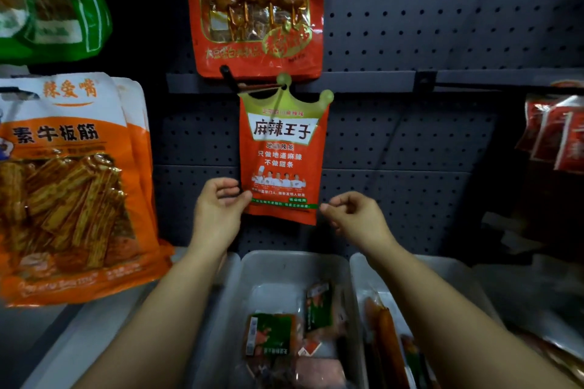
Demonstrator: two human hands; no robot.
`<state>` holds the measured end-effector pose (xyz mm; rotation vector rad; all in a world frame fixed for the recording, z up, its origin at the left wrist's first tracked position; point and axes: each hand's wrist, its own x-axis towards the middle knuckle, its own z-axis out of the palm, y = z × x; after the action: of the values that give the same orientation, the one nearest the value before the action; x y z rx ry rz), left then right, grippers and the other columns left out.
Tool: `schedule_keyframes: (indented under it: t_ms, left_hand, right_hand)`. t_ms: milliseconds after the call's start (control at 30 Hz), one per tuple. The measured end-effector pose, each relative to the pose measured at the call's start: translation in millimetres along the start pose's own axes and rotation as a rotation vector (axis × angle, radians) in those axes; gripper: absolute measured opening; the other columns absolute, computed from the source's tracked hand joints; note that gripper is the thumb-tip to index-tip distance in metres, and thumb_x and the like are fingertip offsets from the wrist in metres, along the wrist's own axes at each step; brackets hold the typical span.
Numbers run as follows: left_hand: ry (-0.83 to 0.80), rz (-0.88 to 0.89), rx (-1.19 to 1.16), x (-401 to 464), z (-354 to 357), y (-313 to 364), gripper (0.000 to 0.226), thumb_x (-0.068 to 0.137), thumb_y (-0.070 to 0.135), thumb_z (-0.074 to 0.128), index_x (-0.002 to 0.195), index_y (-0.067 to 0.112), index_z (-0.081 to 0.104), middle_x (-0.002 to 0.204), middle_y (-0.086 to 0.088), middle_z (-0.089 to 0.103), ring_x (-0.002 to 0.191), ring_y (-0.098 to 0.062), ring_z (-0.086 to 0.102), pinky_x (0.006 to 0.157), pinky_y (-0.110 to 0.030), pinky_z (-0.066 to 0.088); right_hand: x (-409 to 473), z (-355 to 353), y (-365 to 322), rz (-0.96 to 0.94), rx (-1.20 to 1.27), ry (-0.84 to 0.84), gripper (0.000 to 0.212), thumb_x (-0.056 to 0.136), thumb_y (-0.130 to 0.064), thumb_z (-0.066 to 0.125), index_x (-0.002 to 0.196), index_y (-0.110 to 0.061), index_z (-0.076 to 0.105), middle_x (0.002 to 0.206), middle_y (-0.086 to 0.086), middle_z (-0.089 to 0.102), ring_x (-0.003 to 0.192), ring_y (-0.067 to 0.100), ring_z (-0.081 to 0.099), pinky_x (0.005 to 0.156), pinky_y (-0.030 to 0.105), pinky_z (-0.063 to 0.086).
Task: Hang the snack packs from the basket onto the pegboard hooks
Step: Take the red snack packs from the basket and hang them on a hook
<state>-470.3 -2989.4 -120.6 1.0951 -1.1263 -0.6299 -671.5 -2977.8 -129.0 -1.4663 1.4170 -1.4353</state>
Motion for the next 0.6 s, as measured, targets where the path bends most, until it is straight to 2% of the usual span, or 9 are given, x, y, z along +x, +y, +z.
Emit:
schedule_keyframes:
  t_ms: [133,267,367,467,533,600]
  left_hand:
    - [-0.149,0.031,-0.029,-54,4,10,0.016,0.085,0.010,0.065,0.083,0.024,0.059,0.079,0.004,0.062,0.074,-0.003,0.059,0.067,-0.014,0.045]
    - [-0.373,0.127,-0.073,-132,34,28,0.019,0.086,0.004,0.061,0.080,0.023,0.060,0.070,0.005,0.058,0.062,0.005,0.054,0.064,-0.008,0.046]
    - [-0.589,0.141,-0.081,-204,74,35,0.019,0.087,0.005,0.060,0.083,0.023,0.060,0.072,0.007,0.059,0.063,0.006,0.055,0.062,-0.005,0.043]
    - [-0.813,0.116,-0.130,-276,118,36,0.024,0.087,0.003,0.060,0.083,0.027,0.058,0.071,0.009,0.058,0.063,0.006,0.054,0.060,-0.005,0.043]
    - [-0.933,0.092,-0.167,-319,140,35,0.023,0.085,0.008,0.064,0.082,0.029,0.057,0.068,0.011,0.058,0.060,0.004,0.052,0.054,-0.008,0.044]
    - [-1.072,0.063,-0.176,-371,165,29,0.014,0.080,0.017,0.061,0.082,0.030,0.058,0.067,0.018,0.059,0.059,0.004,0.050,0.054,-0.007,0.042]
  right_hand:
    - [-41,-38,10,-0.032,-0.030,0.003,0.010,0.086,-0.012,0.067,0.081,-0.015,0.059,0.063,-0.001,0.055,0.062,0.015,0.054,0.063,0.028,0.049]
    - [-110,-108,21,-0.103,-0.045,0.045,0.016,0.088,-0.007,0.063,0.077,-0.019,0.061,0.067,0.002,0.060,0.060,0.009,0.055,0.054,0.015,0.046]
    - [-180,-176,36,-0.107,-0.140,0.120,0.015,0.088,-0.010,0.063,0.078,-0.021,0.063,0.066,-0.001,0.063,0.058,0.005,0.057,0.059,0.018,0.046]
    - [-254,-244,58,-0.005,-0.259,0.223,0.014,0.088,-0.014,0.064,0.078,-0.024,0.064,0.068,0.001,0.066,0.064,0.012,0.060,0.064,0.029,0.049]
    - [-299,-278,74,0.063,-0.272,0.303,0.017,0.088,-0.012,0.064,0.077,-0.025,0.063,0.066,-0.003,0.066,0.062,0.008,0.059,0.063,0.024,0.048]
    - [-350,-315,94,0.173,-0.274,0.390,0.017,0.088,-0.011,0.063,0.078,-0.024,0.063,0.065,-0.005,0.065,0.059,0.003,0.057,0.061,0.018,0.046]
